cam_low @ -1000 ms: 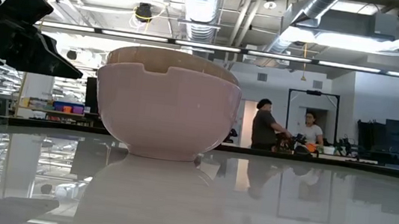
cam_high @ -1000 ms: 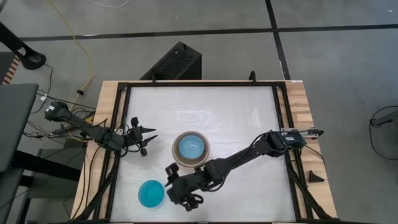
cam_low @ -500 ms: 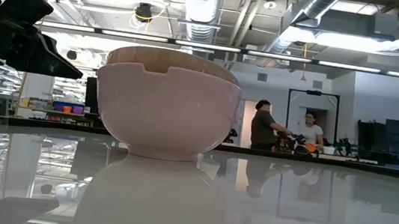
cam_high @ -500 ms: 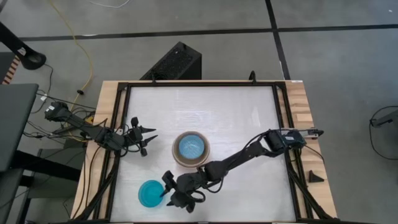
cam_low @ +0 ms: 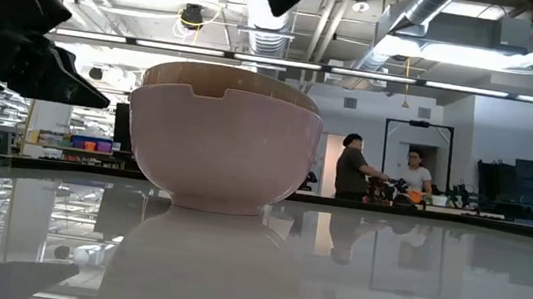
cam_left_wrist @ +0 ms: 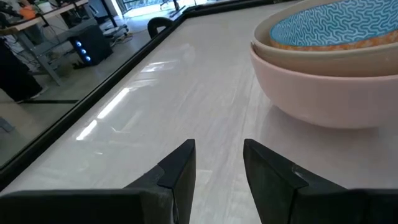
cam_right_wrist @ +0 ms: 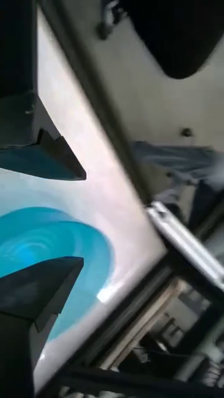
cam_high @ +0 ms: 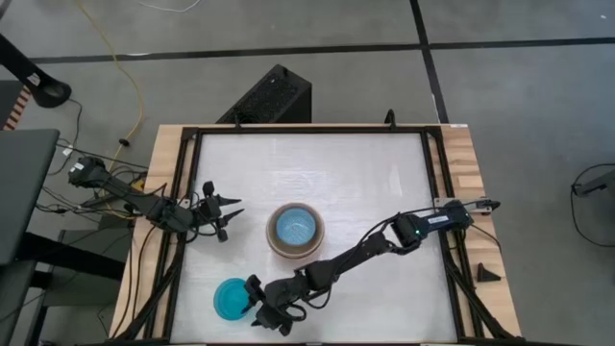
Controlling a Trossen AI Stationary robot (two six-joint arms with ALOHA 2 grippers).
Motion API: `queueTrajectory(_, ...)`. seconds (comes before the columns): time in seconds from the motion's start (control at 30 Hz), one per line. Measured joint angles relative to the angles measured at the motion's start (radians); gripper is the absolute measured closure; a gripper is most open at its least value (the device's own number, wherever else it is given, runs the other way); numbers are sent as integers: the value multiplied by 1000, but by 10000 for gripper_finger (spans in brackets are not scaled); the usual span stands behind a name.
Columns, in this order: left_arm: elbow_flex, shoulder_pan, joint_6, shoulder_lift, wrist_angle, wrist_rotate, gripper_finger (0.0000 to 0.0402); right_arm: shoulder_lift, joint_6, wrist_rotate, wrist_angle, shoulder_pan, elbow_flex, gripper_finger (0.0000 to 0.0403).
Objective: Nest bowls inside each other
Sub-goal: Stack the blue bowl on the blue patterned bowl
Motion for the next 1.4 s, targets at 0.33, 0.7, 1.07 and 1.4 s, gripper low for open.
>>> queueTrajectory(0.33, 0, 0, 0, 0, 1, -1, 276, 18, -25, 55, -93, -9, 12, 159)
queueTrajectory(0.7, 0, 0, 0, 0, 0, -1, 276, 19, -53, 151, -152, -13, 11, 175)
queueTrajectory(1.07, 0, 0, 0, 0, 0, -1, 276, 19, -177, 172, -148, -3, 11, 301)
queueTrajectory(1.4, 0, 0, 0, 0, -1, -1, 276, 16, -194, 179, -163, 1, 11, 375)
